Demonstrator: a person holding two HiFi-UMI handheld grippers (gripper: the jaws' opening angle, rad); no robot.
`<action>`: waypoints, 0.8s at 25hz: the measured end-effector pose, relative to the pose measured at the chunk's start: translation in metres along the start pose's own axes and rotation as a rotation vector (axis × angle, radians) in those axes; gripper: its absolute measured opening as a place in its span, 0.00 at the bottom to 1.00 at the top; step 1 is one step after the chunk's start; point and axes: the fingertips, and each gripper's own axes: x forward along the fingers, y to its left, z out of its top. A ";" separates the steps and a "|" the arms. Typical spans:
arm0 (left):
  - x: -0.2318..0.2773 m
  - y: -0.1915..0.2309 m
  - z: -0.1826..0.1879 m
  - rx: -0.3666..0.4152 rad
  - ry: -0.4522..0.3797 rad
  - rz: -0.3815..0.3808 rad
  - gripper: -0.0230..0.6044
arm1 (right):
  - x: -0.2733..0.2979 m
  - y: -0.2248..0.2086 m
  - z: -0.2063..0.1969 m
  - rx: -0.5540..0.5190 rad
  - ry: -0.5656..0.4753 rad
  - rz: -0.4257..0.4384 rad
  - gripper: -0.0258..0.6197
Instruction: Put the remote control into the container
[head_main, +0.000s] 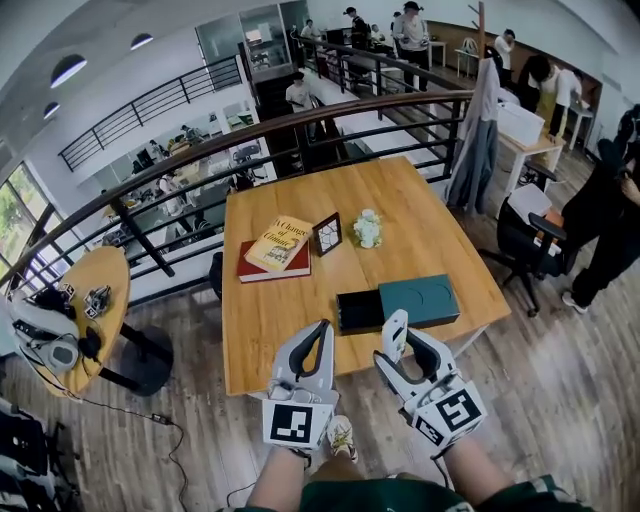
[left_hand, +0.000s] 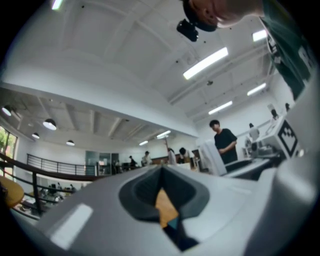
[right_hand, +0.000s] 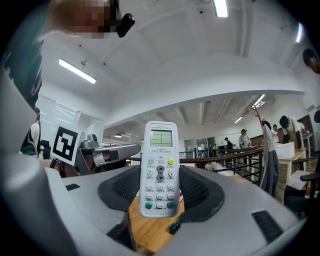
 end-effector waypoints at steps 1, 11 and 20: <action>0.009 0.007 -0.005 -0.002 0.003 -0.016 0.04 | 0.012 -0.006 -0.001 0.005 0.002 -0.011 0.43; 0.075 0.084 -0.034 -0.051 0.007 -0.100 0.04 | 0.111 -0.043 -0.003 0.030 0.015 -0.077 0.43; 0.108 0.125 -0.054 -0.069 0.020 -0.154 0.04 | 0.161 -0.061 0.000 0.039 0.003 -0.118 0.43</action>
